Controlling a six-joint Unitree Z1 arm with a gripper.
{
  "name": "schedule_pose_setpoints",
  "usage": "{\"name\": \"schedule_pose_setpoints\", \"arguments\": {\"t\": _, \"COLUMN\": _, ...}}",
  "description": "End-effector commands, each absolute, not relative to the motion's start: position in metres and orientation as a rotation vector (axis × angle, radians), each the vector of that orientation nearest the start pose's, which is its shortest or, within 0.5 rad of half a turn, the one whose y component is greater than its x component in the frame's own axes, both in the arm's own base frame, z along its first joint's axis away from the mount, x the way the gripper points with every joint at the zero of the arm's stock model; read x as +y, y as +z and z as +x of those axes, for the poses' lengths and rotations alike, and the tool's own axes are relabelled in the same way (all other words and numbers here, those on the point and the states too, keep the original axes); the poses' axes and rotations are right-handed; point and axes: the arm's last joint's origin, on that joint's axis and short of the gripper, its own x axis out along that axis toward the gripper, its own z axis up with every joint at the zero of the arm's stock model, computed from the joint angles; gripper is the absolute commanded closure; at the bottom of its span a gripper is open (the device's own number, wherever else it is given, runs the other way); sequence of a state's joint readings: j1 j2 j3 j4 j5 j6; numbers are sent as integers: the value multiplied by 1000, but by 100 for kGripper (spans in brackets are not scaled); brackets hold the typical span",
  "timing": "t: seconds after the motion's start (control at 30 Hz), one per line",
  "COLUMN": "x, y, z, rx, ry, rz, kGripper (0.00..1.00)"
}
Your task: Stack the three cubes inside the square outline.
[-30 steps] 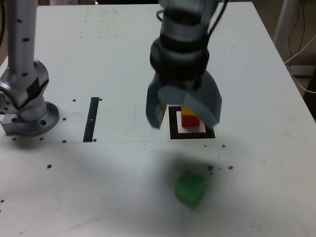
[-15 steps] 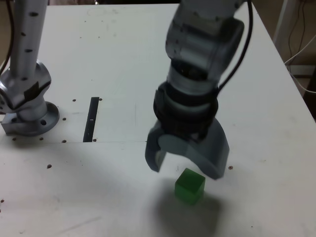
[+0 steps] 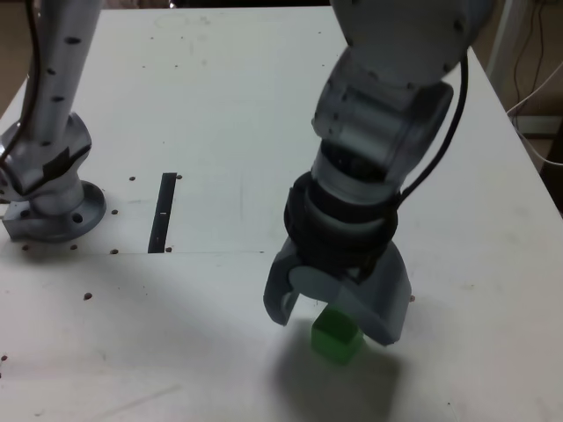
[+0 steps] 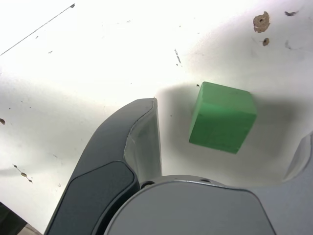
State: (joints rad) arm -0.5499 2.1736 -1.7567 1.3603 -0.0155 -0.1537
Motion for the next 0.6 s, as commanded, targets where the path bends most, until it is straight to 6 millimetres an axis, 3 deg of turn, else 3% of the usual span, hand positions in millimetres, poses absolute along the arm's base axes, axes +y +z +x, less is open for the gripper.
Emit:
{"name": "schedule_pose_setpoints", "arguments": {"t": 0.0, "x": -210, "y": 231, "z": 341, "rx": 1760, "ry": -275, "rz": 369, "kGripper": 1}}
{"name": "schedule_pose_setpoints", "arguments": {"t": 0.37, "x": -216, "y": 209, "z": 349, "rx": 1793, "ry": -284, "rz": 366, "kGripper": 4}}
{"name": "schedule_pose_setpoints", "arguments": {"t": 0.57, "x": -216, "y": 209, "z": 348, "rx": 1810, "ry": -288, "rz": 359, "kGripper": 20}}
